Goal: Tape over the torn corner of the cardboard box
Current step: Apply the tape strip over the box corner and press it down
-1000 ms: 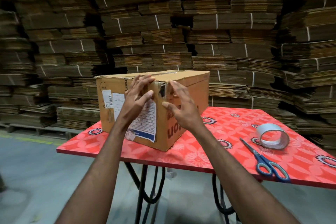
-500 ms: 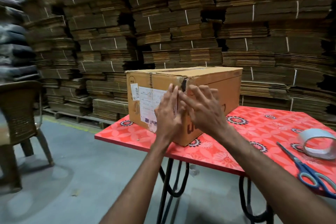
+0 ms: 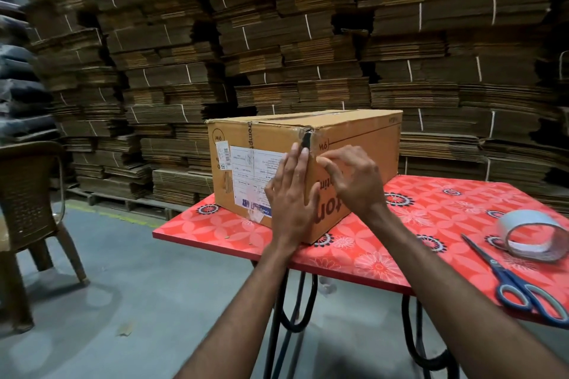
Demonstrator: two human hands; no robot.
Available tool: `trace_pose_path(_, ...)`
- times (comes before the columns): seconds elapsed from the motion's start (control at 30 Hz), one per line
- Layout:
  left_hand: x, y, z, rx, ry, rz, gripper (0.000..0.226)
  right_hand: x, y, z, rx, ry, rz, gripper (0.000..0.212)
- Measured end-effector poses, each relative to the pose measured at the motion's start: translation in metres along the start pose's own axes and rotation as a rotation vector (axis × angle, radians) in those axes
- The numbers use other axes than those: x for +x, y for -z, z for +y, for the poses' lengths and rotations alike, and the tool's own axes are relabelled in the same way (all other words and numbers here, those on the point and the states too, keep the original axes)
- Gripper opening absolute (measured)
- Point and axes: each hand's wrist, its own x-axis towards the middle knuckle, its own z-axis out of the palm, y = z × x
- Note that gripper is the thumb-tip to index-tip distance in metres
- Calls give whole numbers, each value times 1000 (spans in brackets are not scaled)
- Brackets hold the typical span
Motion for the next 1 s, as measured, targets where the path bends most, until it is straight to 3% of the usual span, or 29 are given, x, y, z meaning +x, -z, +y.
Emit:
trace_pose_path(0.13,1,-4,2,-31,-22,15,73,23,-8,-8,226,-317,-88,28)
trace_pose_path(0.43,-2,-5,-9,-67,-44,-19,74,0,-18,9,300,-443,-217,49)
trace_pose_path(0.57,-2,-6,-8,-87,-37,-19,68,1,-16,2,433,-543,-175,65)
trace_pose_path(0.77,-2,-5,-8,-103,-37,-26,67,15,-24,-11,507,-673,-122,57)
trace_pose_path(0.9,-2,-4,-10,-123,-45,-27,71,-2,-20,-9,465,-726,-178,50)
trace_pose_path(1.0,-2,-5,-9,-118,-40,-34,71,-7,-20,-8,282,-524,14,38)
